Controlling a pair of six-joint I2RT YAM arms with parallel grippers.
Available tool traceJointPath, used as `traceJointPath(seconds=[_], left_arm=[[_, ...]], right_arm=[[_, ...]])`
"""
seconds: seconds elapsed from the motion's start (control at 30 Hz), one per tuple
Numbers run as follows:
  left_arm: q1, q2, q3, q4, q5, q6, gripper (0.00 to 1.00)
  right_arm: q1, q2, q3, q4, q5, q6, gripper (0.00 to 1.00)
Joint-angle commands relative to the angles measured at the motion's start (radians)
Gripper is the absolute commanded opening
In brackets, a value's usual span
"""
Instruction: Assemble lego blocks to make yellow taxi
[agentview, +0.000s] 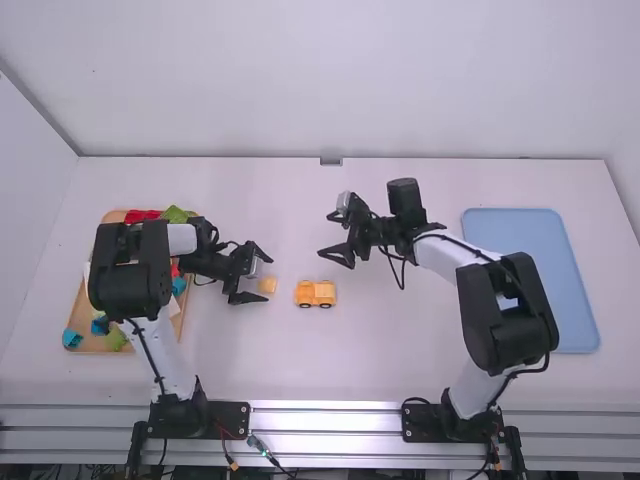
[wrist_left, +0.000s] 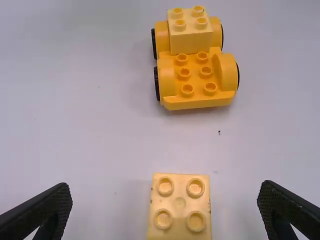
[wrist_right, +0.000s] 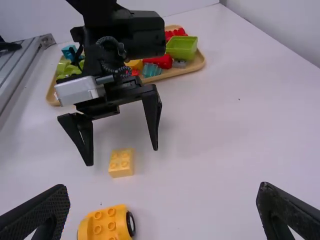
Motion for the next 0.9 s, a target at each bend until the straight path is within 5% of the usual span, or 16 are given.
traceJointPath(seconds=[0.0, 0.43, 0.87], left_arm=[[-0.002, 0.01, -0.029, 0.013, 0.026, -0.021, 0.96], [-0.003, 0.01, -0.08, 0.086, 0.032, -0.022, 0.63], [-0.002, 0.011, -0.083, 0.08, 0.021, -0.021, 0.5]], right_arm=[[0.005, 0.001, 0.01, 0.002, -0.004, -0.001, 0.99], [0.003, 0.001, 0.01, 0.001, -0.006, -0.001, 0.99], [0.004, 0.001, 0.01, 0.001, -0.013, -0.001, 0.99]])
